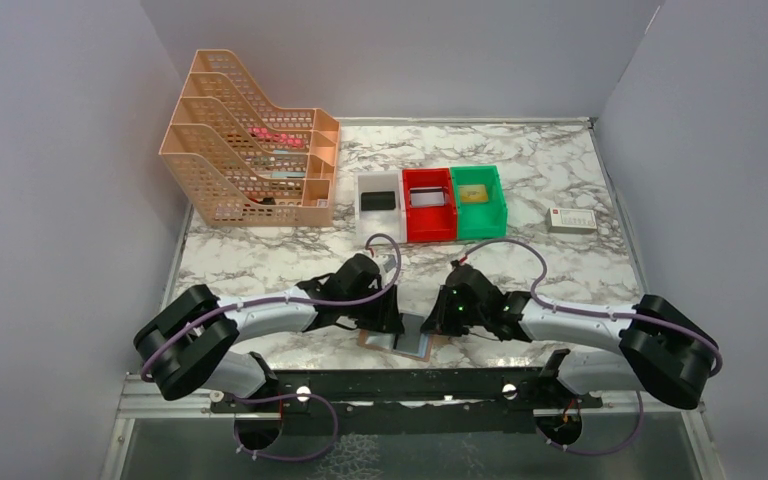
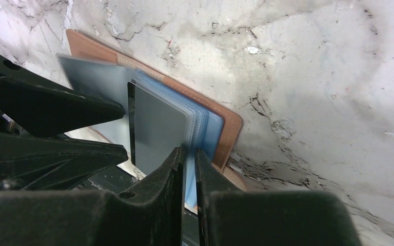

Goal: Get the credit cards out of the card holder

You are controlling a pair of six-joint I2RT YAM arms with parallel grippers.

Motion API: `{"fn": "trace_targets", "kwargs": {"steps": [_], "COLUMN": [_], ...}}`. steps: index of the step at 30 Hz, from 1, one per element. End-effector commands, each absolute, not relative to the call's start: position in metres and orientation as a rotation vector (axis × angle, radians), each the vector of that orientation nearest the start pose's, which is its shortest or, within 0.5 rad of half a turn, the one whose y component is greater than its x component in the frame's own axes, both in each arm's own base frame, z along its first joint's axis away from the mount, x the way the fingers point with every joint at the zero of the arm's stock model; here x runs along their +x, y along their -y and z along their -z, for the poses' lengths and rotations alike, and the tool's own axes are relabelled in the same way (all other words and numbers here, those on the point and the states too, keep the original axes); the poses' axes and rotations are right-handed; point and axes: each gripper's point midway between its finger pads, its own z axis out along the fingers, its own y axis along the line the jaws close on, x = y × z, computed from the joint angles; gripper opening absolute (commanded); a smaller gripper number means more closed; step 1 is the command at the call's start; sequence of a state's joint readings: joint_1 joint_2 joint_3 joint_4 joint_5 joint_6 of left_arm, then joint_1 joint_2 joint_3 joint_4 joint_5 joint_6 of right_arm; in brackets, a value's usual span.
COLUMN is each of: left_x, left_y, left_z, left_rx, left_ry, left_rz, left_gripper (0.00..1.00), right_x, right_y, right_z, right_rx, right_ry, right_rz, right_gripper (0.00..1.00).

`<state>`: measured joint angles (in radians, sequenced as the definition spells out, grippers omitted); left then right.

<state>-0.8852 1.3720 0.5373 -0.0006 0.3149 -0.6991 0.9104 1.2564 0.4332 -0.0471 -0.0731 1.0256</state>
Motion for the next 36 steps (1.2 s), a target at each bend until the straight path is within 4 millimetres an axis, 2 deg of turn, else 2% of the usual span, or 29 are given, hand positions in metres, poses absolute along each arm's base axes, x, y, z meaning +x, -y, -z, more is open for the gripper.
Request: {"fn": "trace_targets", "kwargs": {"steps": [1, 12, 16, 23, 28, 36], "left_x": [0.141, 0.141, 0.139, 0.141, 0.146, 0.150], "left_y": [0.283, 0.278, 0.278, 0.276, 0.267, 0.262], "left_z": [-0.026, -0.012, -0.007, -0.004, -0.006, -0.015], "left_rx": [0.339, 0.256, 0.207, 0.148, 0.113, 0.127], "left_ry": [-2.622, -2.651, -2.657, -2.654, -2.638, -2.608], "left_rz": [0.957, 0.933, 0.956, 0.973, 0.954, 0.980], "left_gripper": [0.47, 0.44, 0.37, 0.12, 0.00, 0.00], "right_x": [0.135, 0.134, 0.134, 0.132, 0.131, 0.134], "right_y": [-0.248, -0.241, -0.241, -0.240, -0.236, -0.235], "right_z": [-0.005, 0.009, 0.011, 0.014, 0.016, 0.016], "right_rx": [0.124, 0.112, 0.110, 0.108, 0.120, 0.116], "right_ry": [-2.720, -2.754, -2.755, -2.763, -2.763, -2.756], "right_rz": [-0.768, -0.688, -0.689, -0.686, -0.667, -0.646], "right_gripper": [0.16, 0.04, 0.01, 0.01, 0.01, 0.01]}}
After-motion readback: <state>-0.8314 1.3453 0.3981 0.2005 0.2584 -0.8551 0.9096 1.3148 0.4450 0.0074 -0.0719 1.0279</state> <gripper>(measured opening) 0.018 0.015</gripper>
